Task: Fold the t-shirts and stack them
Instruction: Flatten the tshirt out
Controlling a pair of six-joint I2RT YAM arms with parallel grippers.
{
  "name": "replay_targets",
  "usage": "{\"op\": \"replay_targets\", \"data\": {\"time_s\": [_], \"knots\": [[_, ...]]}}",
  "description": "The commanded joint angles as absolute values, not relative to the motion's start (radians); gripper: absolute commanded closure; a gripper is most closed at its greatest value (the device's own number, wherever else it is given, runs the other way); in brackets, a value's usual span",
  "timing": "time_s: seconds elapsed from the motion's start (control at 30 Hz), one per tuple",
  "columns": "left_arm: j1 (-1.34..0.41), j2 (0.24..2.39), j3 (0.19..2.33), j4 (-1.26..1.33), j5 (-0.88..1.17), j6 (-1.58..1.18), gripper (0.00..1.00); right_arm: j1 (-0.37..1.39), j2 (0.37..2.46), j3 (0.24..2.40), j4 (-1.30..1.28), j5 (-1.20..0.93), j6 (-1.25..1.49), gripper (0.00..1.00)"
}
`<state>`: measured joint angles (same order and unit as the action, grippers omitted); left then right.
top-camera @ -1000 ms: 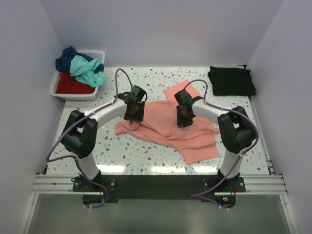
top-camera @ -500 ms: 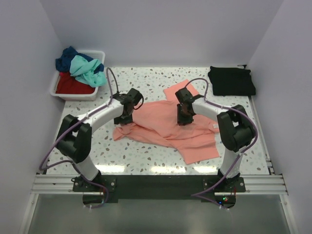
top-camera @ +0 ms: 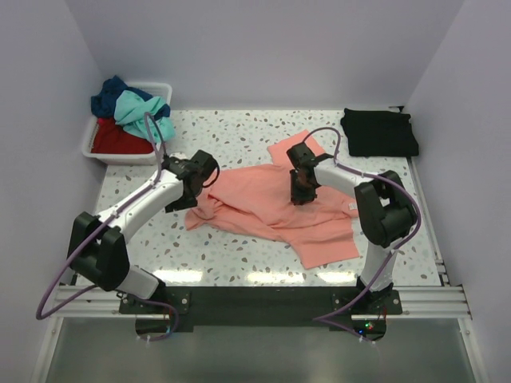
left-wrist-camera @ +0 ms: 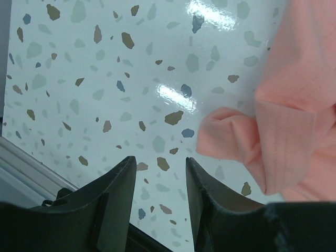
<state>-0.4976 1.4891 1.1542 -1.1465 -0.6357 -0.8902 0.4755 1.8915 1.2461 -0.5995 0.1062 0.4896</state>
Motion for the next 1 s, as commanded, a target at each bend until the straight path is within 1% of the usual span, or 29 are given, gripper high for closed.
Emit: {"op": "replay_targets", "data": {"time_s": [0.0,0.1,0.17,0.33,0.57,0.77,0.97], "knots": [[-0.497,1.414,1.160,-1.018,-0.597,-0.823,0.52,0.465,1.962,1.207,-0.592,0.123,0.474,0.69],[-0.495,1.376,1.161,-0.846,-0.516,-0.729,0.47,0.465,1.957,1.197,-0.586,0.118,0.472,0.69],[-0.495,1.419,1.198,-0.801,-0.486,-0.698,0.46,0.465,1.959,1.184,-0.577,0.117,0.476,0.69],[-0.495,1.601,1.337,-0.787,-0.479,-0.640,0.47,0.465,1.956,1.161,-0.560,0.104,0.480,0.69],[-0.497,1.825,1.436,-0.746,-0.486,-0.615,0.47,0.463,1.954,1.147,-0.554,0.103,0.485,0.69],[-0.494,1.931,1.476,-0.666,-0.532,-0.594,0.48,0.463,1.963,1.158,-0.554,0.095,0.482,0.69],[-0.494,1.988,1.496,-0.640,-0.555,-0.558,0.51,0.465,1.968,1.175,-0.568,0.104,0.479,0.70]]}}
